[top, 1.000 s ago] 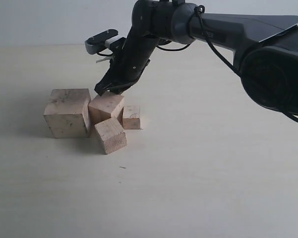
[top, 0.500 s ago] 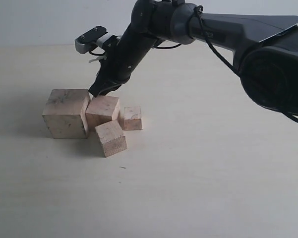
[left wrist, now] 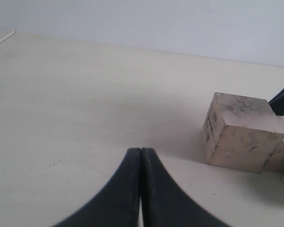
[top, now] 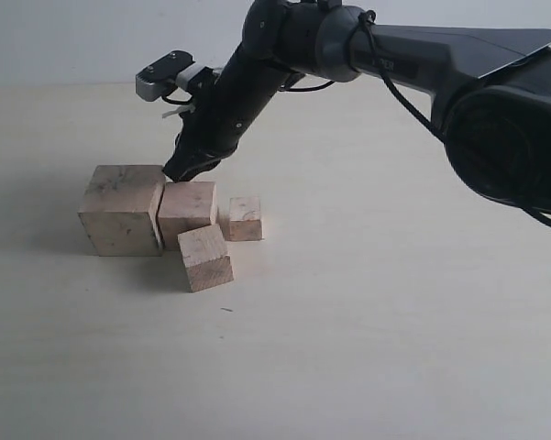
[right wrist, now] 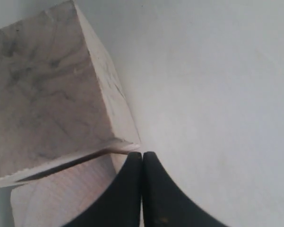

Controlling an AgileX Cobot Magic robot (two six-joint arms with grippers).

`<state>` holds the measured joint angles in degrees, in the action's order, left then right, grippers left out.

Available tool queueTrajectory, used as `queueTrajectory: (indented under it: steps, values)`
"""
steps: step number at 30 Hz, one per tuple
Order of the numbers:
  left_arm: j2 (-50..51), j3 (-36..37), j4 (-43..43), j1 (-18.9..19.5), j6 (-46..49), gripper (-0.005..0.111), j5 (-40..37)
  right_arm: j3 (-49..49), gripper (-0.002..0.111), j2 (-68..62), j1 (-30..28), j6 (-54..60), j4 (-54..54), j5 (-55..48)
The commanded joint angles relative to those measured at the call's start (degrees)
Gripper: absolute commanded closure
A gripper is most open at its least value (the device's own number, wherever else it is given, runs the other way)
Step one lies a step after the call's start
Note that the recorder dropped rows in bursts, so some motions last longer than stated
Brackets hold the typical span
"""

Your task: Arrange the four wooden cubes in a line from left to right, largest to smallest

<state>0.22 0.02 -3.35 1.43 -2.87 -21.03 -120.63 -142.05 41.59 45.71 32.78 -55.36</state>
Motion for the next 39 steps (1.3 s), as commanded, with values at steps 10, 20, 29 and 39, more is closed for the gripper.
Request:
queueTrajectory:
  steps: [10, 20, 29, 39]
  values:
    - [-0.2, 0.0, 0.3, -0.4, -0.2, 0.107, 0.4, -0.3, 0.108, 9.5, -0.2, -18.2, -12.6, -0.4]
    - [-0.2, 0.0, 0.3, -0.4, -0.2, 0.107, 0.4, -0.3, 0.108, 16.5, 0.7, -34.8, -13.1, -6.1]
    - [-0.2, 0.0, 0.3, -0.4, -0.2, 0.107, 0.4, 8.0, 0.108, 16.7, 1.4, -36.3, -21.0, 1.1]
    - [-0.2, 0.0, 0.3, -0.4, -0.2, 0.107, 0.4, 20.6, 0.108, 16.7, 0.9, -34.6, -18.5, 6.7]
